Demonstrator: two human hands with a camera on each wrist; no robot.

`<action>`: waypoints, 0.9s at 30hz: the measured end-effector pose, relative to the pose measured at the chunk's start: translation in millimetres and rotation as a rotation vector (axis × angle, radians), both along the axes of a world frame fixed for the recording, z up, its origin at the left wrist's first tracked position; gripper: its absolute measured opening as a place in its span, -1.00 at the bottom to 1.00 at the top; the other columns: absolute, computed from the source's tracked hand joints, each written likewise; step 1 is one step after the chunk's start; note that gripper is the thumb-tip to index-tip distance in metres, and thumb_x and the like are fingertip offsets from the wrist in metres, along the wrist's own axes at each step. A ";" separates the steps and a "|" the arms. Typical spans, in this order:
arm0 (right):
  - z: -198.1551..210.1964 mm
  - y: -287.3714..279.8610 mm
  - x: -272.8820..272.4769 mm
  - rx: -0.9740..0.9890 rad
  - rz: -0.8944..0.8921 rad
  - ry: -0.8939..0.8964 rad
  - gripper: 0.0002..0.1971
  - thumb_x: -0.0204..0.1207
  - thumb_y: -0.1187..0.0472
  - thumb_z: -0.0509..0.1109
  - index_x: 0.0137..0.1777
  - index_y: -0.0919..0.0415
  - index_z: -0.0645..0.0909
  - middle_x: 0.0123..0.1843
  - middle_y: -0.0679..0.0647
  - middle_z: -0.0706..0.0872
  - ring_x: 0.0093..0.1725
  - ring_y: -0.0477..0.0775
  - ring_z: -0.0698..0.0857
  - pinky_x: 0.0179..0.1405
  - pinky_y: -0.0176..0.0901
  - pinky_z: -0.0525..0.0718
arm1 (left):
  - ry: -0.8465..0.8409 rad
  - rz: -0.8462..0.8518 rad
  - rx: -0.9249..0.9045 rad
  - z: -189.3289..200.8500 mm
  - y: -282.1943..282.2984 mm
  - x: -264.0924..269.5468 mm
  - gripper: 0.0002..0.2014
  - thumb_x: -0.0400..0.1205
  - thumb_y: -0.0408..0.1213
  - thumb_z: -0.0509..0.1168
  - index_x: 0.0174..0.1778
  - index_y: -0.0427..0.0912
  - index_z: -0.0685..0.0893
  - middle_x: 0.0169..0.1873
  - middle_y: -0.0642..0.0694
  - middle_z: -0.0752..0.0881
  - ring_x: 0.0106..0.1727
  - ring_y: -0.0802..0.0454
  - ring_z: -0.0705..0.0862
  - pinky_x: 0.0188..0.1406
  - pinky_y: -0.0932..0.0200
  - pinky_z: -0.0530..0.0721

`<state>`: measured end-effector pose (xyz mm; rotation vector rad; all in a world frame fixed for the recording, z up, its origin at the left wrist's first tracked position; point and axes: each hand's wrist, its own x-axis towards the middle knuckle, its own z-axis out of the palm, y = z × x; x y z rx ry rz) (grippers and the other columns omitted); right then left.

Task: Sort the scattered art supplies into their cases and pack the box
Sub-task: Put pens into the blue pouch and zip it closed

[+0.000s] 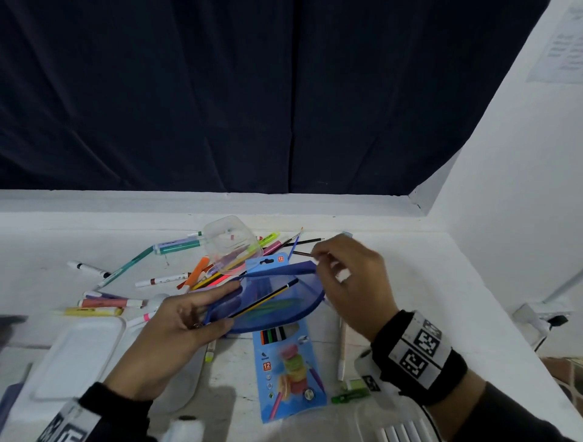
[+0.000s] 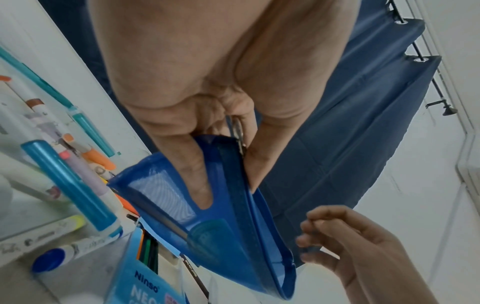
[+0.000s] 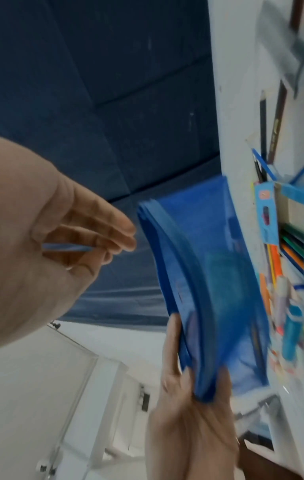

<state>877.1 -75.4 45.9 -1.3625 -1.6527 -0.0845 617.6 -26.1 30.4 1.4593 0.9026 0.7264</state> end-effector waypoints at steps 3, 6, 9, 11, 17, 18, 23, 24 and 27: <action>-10.6 23.3 28.3 -0.126 -0.151 -0.053 -0.87 0.52 0.37 0.31 -0.07 0.17 0.66 -0.18 0.00 0.70 -0.29 0.02 0.66 -0.28 -0.02 0.70 | 0.000 0.027 0.005 -2.7 2.7 -5.9 -0.49 0.55 -0.63 0.40 0.35 -0.09 0.74 0.22 0.07 0.80 0.28 0.18 0.73 0.01 0.39 0.70; -33.1 46.8 55.4 -0.457 -0.187 -0.226 -0.80 0.50 0.32 0.34 0.07 0.12 0.67 0.00 0.07 0.70 -0.05 0.17 0.71 -0.05 0.10 0.71 | -0.012 0.046 0.016 -0.8 3.3 -10.1 -0.50 0.54 -0.63 0.40 0.35 -0.09 0.74 0.24 0.08 0.79 0.30 0.18 0.73 0.08 0.36 0.72; -49.9 62.7 73.8 -0.782 -0.176 -0.419 -0.55 0.58 0.30 0.31 0.47 0.08 0.51 0.44 0.08 0.57 0.43 0.16 0.54 0.39 0.04 0.54 | -0.032 0.072 0.014 -0.2 5.8 -12.6 -0.51 0.53 -0.65 0.39 0.34 -0.16 0.74 0.24 0.03 0.80 0.32 0.15 0.72 0.21 0.30 0.69; -57.8 71.4 80.4 -0.950 -0.175 -0.527 -0.43 0.63 0.29 0.24 0.64 0.02 0.29 0.67 0.04 0.33 0.63 0.11 0.31 0.59 0.05 0.35 | -0.028 0.089 -0.023 0.8 7.5 -14.0 -0.51 0.54 -0.64 0.39 0.33 -0.12 0.74 0.20 0.03 0.82 0.27 0.12 0.75 0.12 0.29 0.73; -72.7 88.0 84.6 -0.984 -0.152 -0.639 -0.58 0.76 0.22 0.08 0.60 0.04 0.40 0.69 0.04 0.32 0.63 0.15 0.36 0.60 0.01 0.33 | 0.000 0.155 -0.071 -1.8 10.5 -15.7 -0.57 0.61 -0.52 0.38 0.27 0.05 0.79 0.18 0.06 0.82 0.26 -0.01 0.76 0.19 0.00 0.74; -74.8 89.0 84.7 -0.966 -0.147 -0.663 -0.59 0.77 0.20 0.09 0.60 0.05 0.41 0.68 0.05 0.34 0.62 0.14 0.37 0.59 0.00 0.34 | 0.002 0.161 -0.078 -3.0 10.5 -15.8 -0.57 0.61 -0.52 0.38 0.26 0.07 0.80 0.18 0.06 0.82 0.26 -0.02 0.76 0.20 -0.02 0.75; -76.2 85.1 77.4 -0.841 -0.088 -0.663 -0.51 0.70 0.36 0.13 0.59 0.00 0.41 0.55 0.05 0.50 0.53 0.14 0.43 0.46 0.05 0.47 | -0.020 0.174 -0.136 -7.7 9.4 -16.7 -0.60 0.60 -0.50 0.39 0.20 0.08 0.84 0.21 0.05 0.81 0.23 -0.01 0.78 0.07 0.10 0.81; -72.6 82.7 73.4 -0.774 -0.082 -0.638 -0.47 0.65 0.42 0.15 0.57 0.01 0.43 0.50 0.06 0.54 0.49 0.16 0.46 0.41 0.06 0.50 | -0.017 0.167 -0.146 -8.5 8.4 -17.9 -0.60 0.60 -0.50 0.39 0.18 0.09 0.84 0.22 0.05 0.81 0.23 -0.02 0.78 0.04 0.11 0.81; -52.4 74.4 53.0 -0.438 -0.048 -0.542 -0.38 0.36 0.60 0.32 0.39 0.10 0.61 0.20 0.14 0.74 0.18 0.30 0.69 0.09 0.10 0.64 | 0.002 0.144 -0.157 -9.7 3.9 -23.2 -0.60 0.59 -0.49 0.41 0.15 0.14 0.85 0.22 0.05 0.81 0.22 -0.02 0.79 -0.01 0.14 0.81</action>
